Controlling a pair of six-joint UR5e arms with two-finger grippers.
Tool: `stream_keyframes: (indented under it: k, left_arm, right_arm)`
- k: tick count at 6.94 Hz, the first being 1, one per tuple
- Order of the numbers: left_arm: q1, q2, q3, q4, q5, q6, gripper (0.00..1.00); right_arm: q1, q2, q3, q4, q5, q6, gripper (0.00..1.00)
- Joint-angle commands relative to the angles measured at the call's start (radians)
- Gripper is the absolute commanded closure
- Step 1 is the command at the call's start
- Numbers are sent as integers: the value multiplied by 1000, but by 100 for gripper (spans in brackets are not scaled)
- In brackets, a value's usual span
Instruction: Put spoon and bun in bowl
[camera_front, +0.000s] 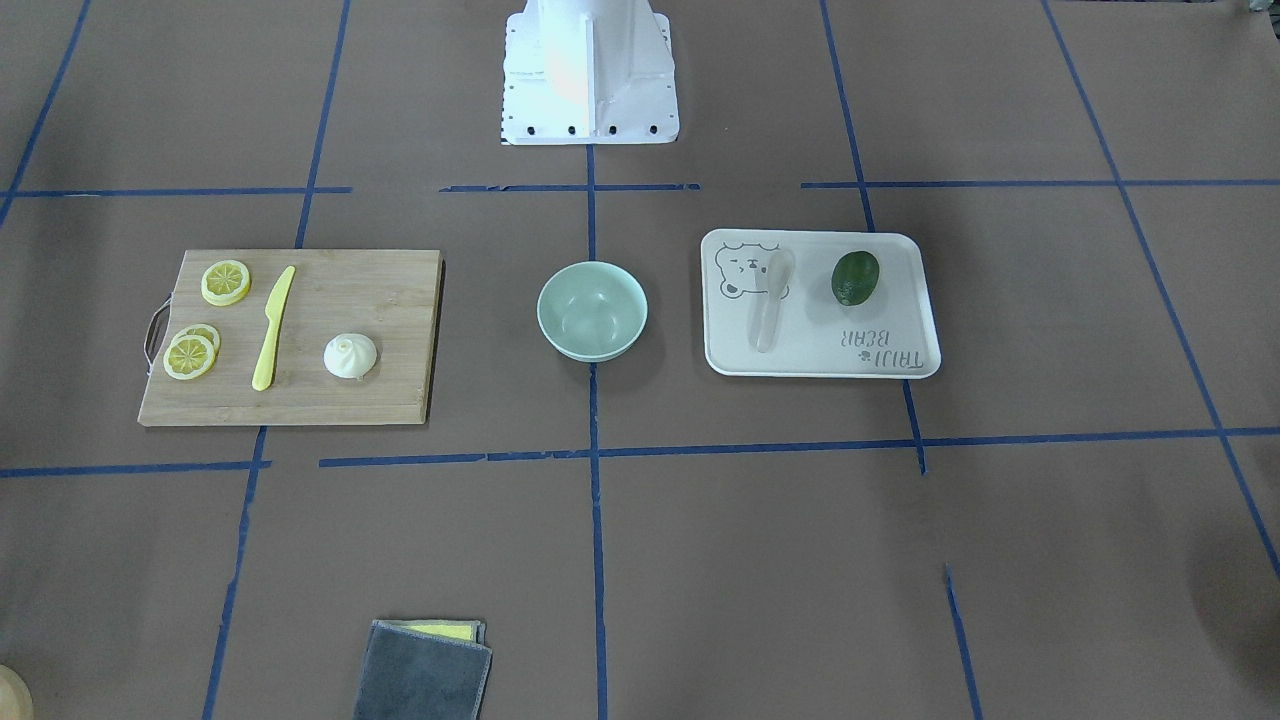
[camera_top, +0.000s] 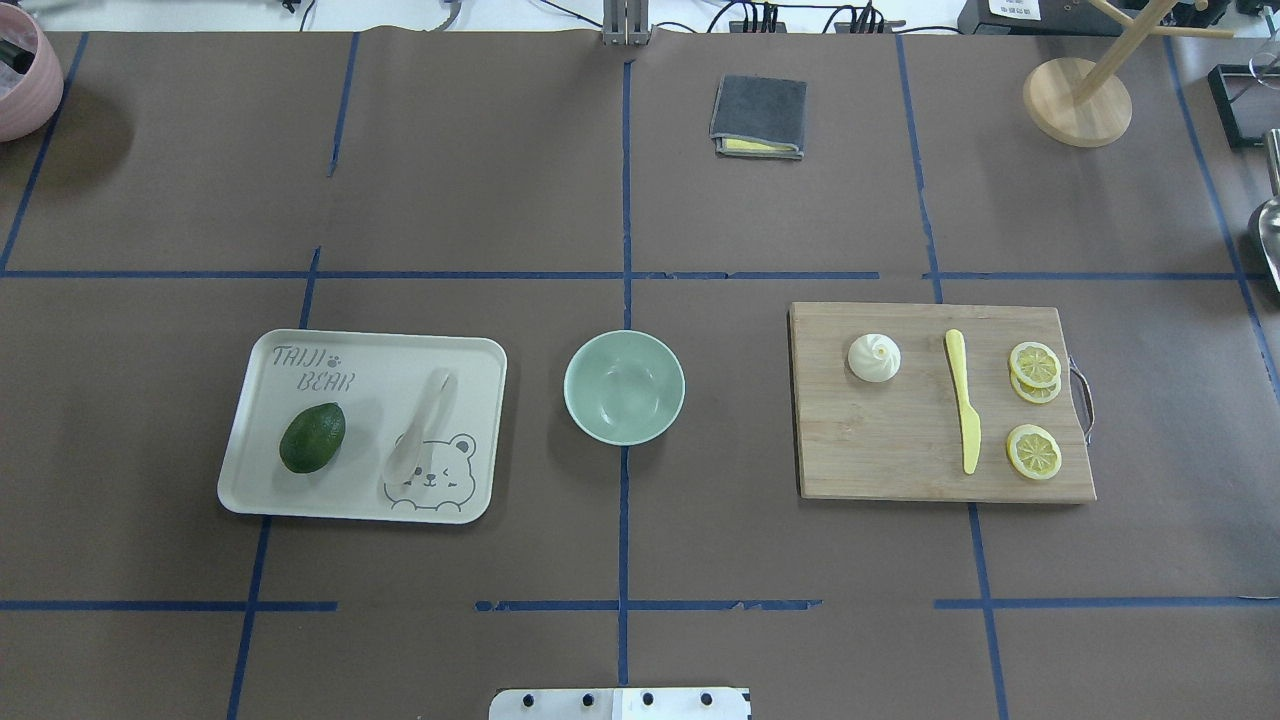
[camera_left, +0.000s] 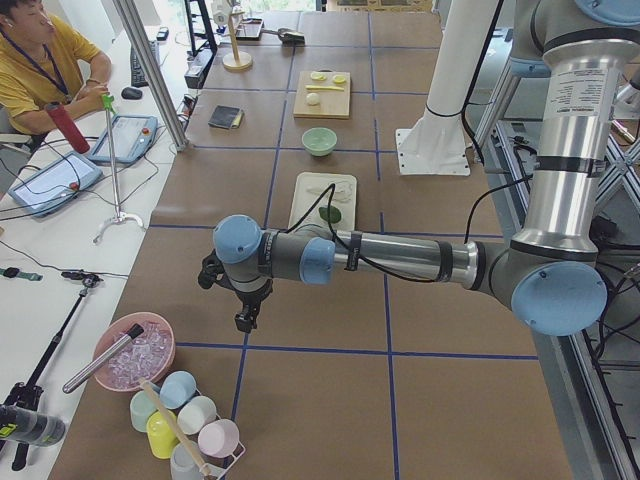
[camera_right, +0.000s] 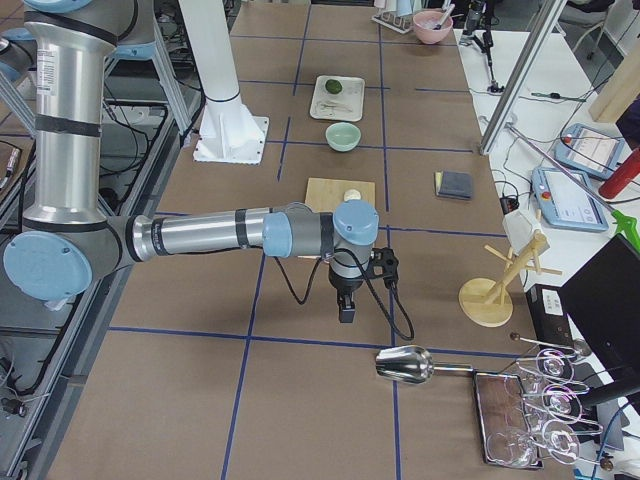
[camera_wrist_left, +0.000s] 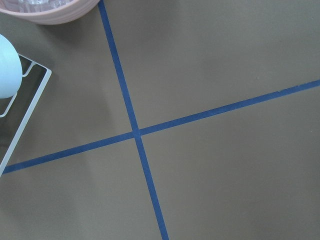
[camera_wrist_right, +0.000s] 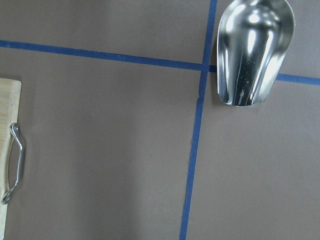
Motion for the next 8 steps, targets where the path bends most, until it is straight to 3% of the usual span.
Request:
stream_keyframes:
  k: [1, 4, 5, 6, 7, 8]
  left_arm:
    - [4, 4, -25, -54, 28, 42, 0]
    - [9, 15, -30, -79, 109, 14, 0]
    - [9, 87, -36, -203, 95, 14, 0]
    - [74, 100, 9, -385, 77, 7, 0]
    - [118, 101, 2, -422, -84, -109, 0]
    - [246, 94, -69, -482, -101, -265, 0]
  right_arm:
    - [-12, 10, 2, -23, 6, 2, 0]
    - [-13, 19, 1, -19, 24, 6, 0]
    - [-15, 19, -16, -11, 29, -5, 0]
    - [-15, 19, 19, 0, 28, -7, 0]
    - [-16, 16, 30, 6, 34, -7, 0]
    - [-48, 16, 42, 6, 34, -7, 0]
